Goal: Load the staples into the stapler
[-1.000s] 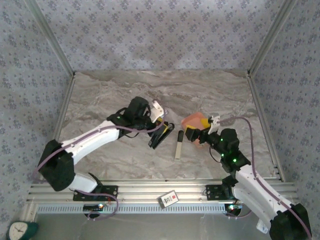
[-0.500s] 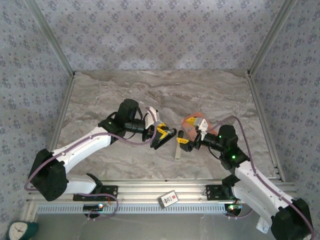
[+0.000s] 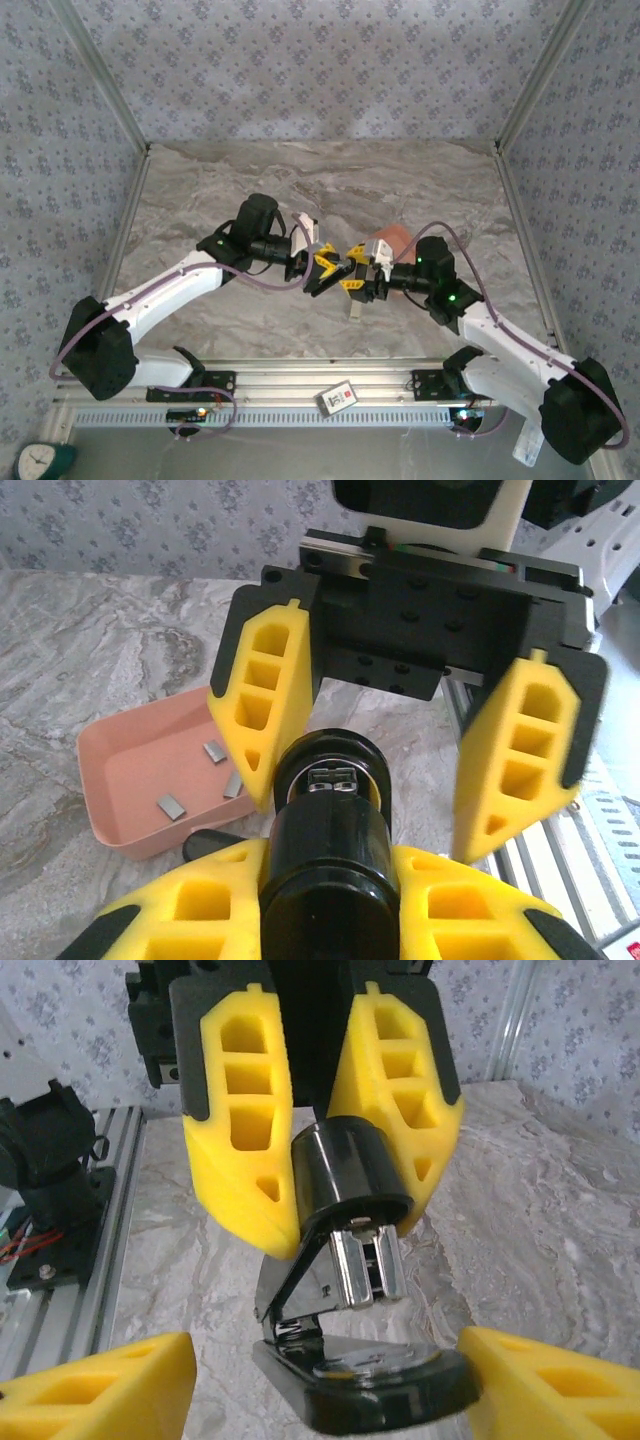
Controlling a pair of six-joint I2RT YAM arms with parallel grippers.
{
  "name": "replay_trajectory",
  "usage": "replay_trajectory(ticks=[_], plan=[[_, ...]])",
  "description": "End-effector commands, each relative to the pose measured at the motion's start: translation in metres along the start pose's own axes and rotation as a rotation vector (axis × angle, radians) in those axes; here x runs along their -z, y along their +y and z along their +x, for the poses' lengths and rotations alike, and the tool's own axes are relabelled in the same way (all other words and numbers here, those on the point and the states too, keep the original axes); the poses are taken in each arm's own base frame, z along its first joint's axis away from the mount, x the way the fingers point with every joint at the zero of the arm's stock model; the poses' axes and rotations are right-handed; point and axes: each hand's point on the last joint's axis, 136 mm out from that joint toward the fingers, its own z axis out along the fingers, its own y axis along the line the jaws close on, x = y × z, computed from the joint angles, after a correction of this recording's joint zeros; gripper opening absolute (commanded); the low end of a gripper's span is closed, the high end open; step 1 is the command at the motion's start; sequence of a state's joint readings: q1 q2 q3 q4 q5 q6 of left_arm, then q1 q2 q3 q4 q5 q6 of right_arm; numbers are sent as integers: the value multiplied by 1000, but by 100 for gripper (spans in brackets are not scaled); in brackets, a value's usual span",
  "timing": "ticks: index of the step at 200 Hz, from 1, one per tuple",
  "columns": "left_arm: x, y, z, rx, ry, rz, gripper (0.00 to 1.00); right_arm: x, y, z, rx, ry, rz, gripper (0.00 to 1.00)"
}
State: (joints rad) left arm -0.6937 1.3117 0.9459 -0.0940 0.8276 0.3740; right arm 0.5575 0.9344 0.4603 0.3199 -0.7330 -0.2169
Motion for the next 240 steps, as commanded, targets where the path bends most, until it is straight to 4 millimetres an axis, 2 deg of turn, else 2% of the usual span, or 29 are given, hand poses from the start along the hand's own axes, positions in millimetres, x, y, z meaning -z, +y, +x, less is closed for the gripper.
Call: replay_trajectory(ticks=[1, 38, 60, 80, 111, 166, 240], plan=[[8, -4, -33, -82, -84, 25, 0, -3, 9, -20, 43, -50, -62, 58], [10, -7, -34, -78, -86, 33, 0, -6, 5, -20, 35, -44, -53, 47], [12, -8, -36, -77, -91, 28, 0, -7, 0, -21, 27, -41, -29, 36], [16, -9, -40, -79, -101, 20, 0, -6, -7, -11, 14, -28, 8, 30], [31, -7, -56, -77, -145, -14, 0, -1, -19, 18, -54, -13, 70, 29], [74, -3, -96, -75, -271, -114, 0, 3, -29, 63, -167, 6, 156, 28], [114, 15, -140, -63, -426, -299, 0, -5, -29, 81, -181, 73, 171, 29]])
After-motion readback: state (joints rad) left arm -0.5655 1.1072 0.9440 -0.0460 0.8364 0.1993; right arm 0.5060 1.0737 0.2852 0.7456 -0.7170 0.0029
